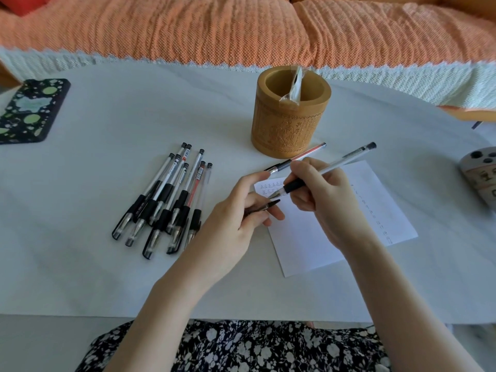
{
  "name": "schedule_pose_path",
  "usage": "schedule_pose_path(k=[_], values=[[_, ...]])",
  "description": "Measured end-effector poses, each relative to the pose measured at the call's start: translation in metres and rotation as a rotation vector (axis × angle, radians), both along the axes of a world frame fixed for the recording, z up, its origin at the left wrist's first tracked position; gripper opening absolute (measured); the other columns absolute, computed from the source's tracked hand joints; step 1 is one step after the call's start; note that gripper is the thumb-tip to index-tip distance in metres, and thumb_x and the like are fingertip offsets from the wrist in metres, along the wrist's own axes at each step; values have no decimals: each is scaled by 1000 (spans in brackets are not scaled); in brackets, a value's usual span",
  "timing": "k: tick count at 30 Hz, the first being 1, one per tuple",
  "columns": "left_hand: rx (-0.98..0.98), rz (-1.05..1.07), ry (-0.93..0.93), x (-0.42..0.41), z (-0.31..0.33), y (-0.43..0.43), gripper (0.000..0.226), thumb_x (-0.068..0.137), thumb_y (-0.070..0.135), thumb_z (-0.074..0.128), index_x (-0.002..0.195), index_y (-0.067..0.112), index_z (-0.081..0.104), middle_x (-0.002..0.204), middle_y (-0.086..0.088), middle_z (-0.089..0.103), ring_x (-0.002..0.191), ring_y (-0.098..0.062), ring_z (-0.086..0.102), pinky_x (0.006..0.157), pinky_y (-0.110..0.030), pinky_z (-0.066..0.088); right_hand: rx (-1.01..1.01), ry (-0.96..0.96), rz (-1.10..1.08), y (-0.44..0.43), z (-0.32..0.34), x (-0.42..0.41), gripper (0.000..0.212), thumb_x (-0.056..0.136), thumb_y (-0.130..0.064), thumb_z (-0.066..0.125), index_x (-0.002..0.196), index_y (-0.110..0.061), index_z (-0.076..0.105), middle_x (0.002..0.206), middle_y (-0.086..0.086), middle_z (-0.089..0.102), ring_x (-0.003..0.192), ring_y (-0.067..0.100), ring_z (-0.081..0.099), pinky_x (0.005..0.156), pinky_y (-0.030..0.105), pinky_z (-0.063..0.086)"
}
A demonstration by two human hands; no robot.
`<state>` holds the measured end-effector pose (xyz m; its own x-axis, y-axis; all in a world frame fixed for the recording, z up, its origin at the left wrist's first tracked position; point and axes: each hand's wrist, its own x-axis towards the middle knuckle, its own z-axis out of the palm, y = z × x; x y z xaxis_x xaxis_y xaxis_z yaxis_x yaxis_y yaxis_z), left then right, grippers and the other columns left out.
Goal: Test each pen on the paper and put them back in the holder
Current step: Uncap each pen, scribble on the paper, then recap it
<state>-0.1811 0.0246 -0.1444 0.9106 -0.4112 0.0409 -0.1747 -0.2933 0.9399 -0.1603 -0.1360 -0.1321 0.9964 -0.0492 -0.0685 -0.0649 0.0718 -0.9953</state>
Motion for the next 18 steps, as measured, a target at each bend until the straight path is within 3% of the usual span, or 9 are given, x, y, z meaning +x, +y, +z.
schedule_pose_path(k=[5,9,11,14,18], values=[[-15,11,-1,-1,3,-1,45,93,5,50,129,29,38,92,13,70,85,-3,63,82,-10,43,-15,-10,14,-2,1,-2,31,95,-4,45,64,-2,51,42,-5,36,43,14,25,45,23,21],[8,7,11,-2,2,-2,42,92,8,53,129,24,41,87,12,71,77,2,62,73,-9,43,-133,5,152,0,1,-6,29,95,-9,52,69,5,52,46,-4,45,44,11,34,46,18,28],[1,61,32,-1,0,-1,32,90,10,57,120,19,49,84,9,72,66,1,62,67,-14,48,-128,10,195,-2,-1,-6,30,92,-12,58,73,11,51,53,6,42,46,12,36,47,18,28],[-34,200,35,3,0,2,5,85,16,64,90,15,63,74,2,72,53,-10,64,52,-19,49,-36,17,221,-6,1,-4,25,80,-22,66,77,2,59,54,1,40,50,12,33,47,18,26],[75,222,-81,4,1,3,10,85,23,63,75,22,64,62,3,66,41,-9,52,45,-13,36,10,10,143,-7,0,-5,14,70,-28,74,70,-15,67,62,11,41,55,18,35,49,22,26]])
